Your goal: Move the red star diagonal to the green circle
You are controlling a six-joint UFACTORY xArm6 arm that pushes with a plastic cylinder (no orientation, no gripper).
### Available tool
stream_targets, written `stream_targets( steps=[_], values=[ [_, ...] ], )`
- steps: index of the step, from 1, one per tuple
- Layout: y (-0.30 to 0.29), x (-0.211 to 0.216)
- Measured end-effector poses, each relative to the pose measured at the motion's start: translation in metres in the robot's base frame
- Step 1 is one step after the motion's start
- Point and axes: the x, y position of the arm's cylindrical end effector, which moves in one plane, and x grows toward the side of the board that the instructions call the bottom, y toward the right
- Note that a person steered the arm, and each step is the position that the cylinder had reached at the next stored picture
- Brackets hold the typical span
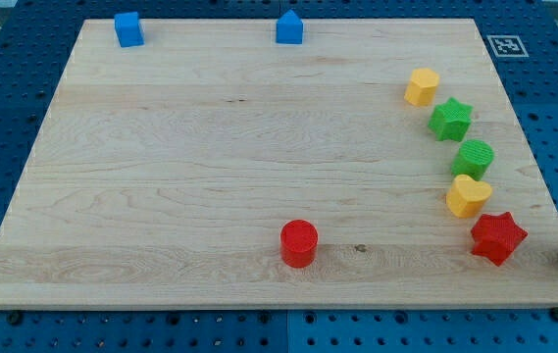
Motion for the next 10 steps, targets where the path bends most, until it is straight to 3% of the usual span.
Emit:
stream_targets(
  steps=[6, 10],
  values=[
    [-0.127, -0.019],
    [-0.212, -0.118]
  ],
)
